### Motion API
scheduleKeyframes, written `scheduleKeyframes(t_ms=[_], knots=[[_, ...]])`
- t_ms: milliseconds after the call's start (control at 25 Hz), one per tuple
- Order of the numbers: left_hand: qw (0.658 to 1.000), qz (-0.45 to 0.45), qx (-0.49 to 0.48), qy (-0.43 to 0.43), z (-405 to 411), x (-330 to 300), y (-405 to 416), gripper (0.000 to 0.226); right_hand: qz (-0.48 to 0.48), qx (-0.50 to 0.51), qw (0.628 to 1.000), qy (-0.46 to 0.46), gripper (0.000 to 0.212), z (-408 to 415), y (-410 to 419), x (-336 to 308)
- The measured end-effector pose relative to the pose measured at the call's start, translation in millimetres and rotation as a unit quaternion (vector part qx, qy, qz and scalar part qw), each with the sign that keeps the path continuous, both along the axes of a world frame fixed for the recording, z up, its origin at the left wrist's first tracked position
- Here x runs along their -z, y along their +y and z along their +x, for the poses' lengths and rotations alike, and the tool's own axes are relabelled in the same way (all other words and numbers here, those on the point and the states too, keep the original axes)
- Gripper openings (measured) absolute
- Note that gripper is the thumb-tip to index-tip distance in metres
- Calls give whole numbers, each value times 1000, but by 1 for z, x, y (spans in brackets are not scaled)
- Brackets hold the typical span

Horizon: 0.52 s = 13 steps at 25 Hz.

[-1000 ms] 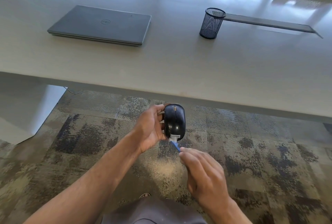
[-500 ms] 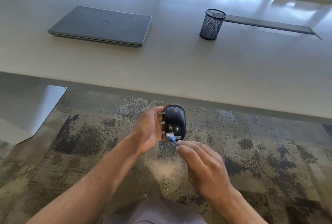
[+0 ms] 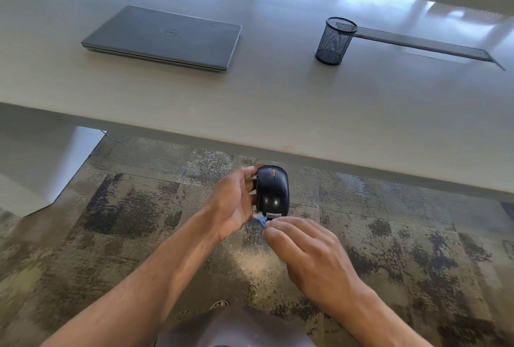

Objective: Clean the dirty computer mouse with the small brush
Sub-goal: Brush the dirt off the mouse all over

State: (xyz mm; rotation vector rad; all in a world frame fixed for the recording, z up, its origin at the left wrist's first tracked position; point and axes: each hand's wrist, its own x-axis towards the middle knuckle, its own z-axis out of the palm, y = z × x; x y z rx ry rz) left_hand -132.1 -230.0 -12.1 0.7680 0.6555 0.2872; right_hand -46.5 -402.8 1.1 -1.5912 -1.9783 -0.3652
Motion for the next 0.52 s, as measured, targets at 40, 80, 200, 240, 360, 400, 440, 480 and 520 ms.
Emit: scheduleKeyframes(t_ms=[40, 80, 200, 240, 360, 400, 440, 480, 520], knots=[[1000, 0, -1, 1, 0, 0, 0, 45, 2, -4, 1000, 6, 29, 1, 0, -2], [1000, -1, 2, 3, 0, -1, 0, 45, 15, 1, 1000, 9, 30, 5, 2, -5], [1000, -7, 12, 7, 1, -4, -1, 45, 55, 54, 997, 23, 19, 19, 12, -18], [1000, -7, 11, 6, 1, -4, -2, 45, 53, 66, 996, 27, 14, 23, 14, -19], [1000, -7, 10, 8, 3, -7, -2, 45, 31, 64, 997, 25, 18, 16, 5, -11], [1000, -7, 9, 10, 3, -7, -1, 45, 27, 54, 998, 26, 19, 11, 0, -6], [1000, -7, 8, 10, 3, -7, -1, 45, 23, 44, 998, 32, 19, 8, -5, -3], [1000, -8, 8, 10, 3, -7, -1, 44, 24, 36, 998, 40, 17, 7, -9, -1], [1000, -10, 10, 8, 3, -7, -1, 43, 28, 31, 998, 48, 16, 9, -10, -2]])
